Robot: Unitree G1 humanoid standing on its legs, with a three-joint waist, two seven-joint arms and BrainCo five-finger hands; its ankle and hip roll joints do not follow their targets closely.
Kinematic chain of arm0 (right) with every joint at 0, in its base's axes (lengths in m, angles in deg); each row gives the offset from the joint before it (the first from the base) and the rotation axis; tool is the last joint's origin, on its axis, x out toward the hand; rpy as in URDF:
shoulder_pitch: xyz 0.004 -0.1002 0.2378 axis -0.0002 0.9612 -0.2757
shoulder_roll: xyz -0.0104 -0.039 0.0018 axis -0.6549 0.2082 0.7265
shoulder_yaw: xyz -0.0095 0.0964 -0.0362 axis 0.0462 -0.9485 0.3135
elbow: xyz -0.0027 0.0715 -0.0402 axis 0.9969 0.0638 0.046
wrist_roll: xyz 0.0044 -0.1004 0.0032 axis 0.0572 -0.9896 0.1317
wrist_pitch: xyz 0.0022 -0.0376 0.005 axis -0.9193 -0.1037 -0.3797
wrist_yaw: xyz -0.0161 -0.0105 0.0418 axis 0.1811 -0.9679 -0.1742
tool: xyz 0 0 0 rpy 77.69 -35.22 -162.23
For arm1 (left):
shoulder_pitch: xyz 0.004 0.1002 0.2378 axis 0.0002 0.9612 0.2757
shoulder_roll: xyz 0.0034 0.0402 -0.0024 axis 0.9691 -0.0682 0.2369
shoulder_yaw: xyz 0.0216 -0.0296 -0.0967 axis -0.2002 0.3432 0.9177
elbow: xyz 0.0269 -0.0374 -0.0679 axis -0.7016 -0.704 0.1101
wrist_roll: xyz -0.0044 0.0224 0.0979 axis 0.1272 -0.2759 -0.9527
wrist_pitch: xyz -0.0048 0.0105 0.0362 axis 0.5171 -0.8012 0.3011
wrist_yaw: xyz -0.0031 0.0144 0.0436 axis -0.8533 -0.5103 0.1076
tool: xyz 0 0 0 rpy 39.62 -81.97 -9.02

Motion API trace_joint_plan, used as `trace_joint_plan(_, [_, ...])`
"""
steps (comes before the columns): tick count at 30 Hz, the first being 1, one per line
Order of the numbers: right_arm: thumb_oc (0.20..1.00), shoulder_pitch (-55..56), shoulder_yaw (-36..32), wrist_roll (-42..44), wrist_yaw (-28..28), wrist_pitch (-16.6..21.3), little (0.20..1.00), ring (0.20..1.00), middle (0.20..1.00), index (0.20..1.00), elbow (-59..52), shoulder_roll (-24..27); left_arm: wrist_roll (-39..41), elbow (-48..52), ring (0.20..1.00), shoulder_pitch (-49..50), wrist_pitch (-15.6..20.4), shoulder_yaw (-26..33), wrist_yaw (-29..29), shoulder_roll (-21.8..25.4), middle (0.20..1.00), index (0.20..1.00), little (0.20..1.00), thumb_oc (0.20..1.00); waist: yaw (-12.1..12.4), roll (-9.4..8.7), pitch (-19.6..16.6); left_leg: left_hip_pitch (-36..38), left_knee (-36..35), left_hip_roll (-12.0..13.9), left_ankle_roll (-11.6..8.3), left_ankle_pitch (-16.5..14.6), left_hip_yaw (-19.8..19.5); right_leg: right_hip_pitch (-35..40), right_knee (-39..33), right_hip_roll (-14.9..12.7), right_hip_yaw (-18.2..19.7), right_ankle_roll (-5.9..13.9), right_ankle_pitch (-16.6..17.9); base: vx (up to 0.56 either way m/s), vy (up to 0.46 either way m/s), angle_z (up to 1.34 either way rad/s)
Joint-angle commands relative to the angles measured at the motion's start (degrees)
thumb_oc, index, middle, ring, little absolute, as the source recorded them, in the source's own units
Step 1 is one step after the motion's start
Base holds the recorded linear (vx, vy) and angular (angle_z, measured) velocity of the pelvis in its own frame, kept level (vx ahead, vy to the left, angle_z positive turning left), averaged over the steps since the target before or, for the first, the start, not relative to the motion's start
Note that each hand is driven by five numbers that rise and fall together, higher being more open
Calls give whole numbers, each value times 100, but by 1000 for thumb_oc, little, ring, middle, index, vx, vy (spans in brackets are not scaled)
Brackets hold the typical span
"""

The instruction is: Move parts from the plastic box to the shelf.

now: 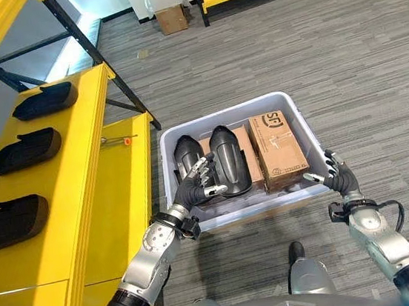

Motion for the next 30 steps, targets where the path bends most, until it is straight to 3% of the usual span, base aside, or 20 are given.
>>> trace_joint_plan(1, [1000,-340,-77,-229,305,492,1000,1000,1000,1000,-420,19,153,440,1000,-9,417,323,-252,105,1000,1000,1000,1000,-41,-22,41,-1,165,214,-237,-275,-60,340,438,308,-353,-88,-809,58,228,-18])
trace_joint_plan(8, [1000,-79,-310,-504,244,408,1000,1000,1000,1000,-519,-6,203,511,1000,-154,365,95,-198,134,1000,1000,1000,1000,-212,-111,-14,141,92,-319,148,-1064,-92,488,310,290,49,123,-637,108,183,-1])
trace_joint_plan(9, [1000,-44,-323,-422,238,357,1000,1000,1000,1000,-555,-15,210,555,1000,-117,343,77,-145,162,1000,1000,1000,1000,-206,-163,-60,222,-5,-474,255,-1352,-124,505,271,247,122,200,-575,128,144,-8])
trace_joint_plan(11, [1000,-49,-330,-371,215,365,1000,1000,1000,1000,-612,-35,207,601,1000,-44,438,79,-138,195,1000,1000,1000,1000,-160,-205,-75,242,-50,-549,306,-1476,-168,528,212,223,128,244,-516,90,68,-4])
trace_joint_plan(16, [1000,-246,-213,-412,51,257,1000,1000,1000,1000,-641,-71,248,773,1000,91,548,101,-25,179,1000,1000,1000,1000,5,-240,-30,170,-68,-580,338,-1549,-285,545,214,228,58,233,-551,72,0,1])
trace_joint_plan(22, [1000,-549,-36,19,69,132,1000,1000,1000,1000,-509,-217,654,1144,1000,254,976,351,150,112,1000,1000,1000,1000,268,-250,73,-7,-43,-537,289,-1477,-447,469,328,263,-138,150,-663,30,-42,12])
trace_joint_plan(28, [1000,-896,18,186,183,-26,1000,1000,1000,1000,-506,-331,1127,1608,1000,244,1356,698,-51,-13,1000,1000,1000,1000,479,-135,423,-393,145,-394,184,-1263,-651,62,695,264,-205,31,-813,-45,0,16])
trace_joint_plan(30, [1000,-1004,12,265,144,-22,1000,1000,1000,1000,-557,-344,1335,1713,1000,200,1284,788,45,-24,1000,1000,1000,1000,517,-104,524,-472,162,-401,185,-1274,-678,-55,777,242,-218,38,-826,-74,27,6])
